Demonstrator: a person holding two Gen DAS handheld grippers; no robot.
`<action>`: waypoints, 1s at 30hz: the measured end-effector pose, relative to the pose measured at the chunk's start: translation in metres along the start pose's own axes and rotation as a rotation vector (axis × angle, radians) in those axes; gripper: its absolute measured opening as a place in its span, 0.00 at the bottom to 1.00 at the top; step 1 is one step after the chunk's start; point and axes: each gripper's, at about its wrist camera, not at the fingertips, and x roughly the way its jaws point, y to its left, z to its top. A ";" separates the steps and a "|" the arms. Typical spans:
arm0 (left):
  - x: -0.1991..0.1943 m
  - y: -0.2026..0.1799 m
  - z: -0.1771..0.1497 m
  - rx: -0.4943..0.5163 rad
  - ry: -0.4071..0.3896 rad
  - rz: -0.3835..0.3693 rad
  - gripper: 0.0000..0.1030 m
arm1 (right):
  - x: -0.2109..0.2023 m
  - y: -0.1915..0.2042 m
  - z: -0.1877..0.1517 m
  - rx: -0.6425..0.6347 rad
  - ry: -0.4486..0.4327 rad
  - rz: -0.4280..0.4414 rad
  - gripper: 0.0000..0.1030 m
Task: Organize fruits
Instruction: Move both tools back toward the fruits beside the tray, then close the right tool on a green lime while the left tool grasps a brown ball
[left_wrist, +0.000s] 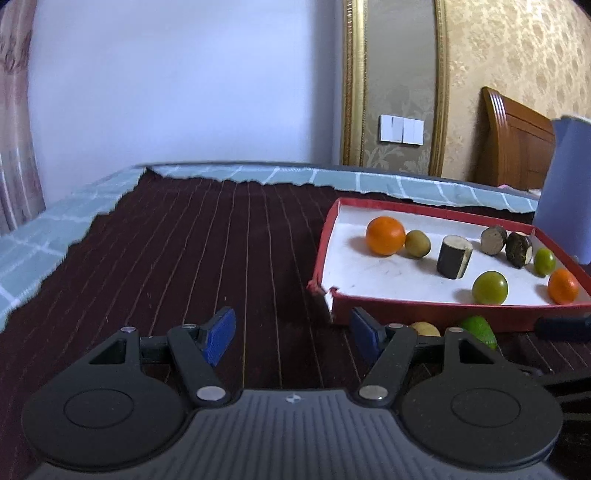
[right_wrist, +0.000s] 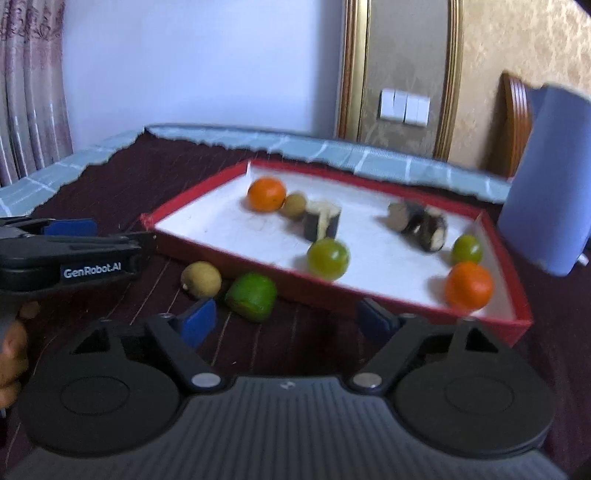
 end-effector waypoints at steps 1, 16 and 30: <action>0.000 0.003 0.000 -0.018 0.001 -0.010 0.66 | 0.003 0.001 0.000 0.009 0.015 0.003 0.70; 0.007 0.014 -0.003 -0.094 0.048 -0.041 0.71 | 0.027 0.020 0.007 0.005 0.052 0.033 0.34; -0.013 -0.022 -0.002 0.098 -0.016 -0.147 0.71 | -0.023 -0.031 -0.014 0.052 -0.032 -0.043 0.32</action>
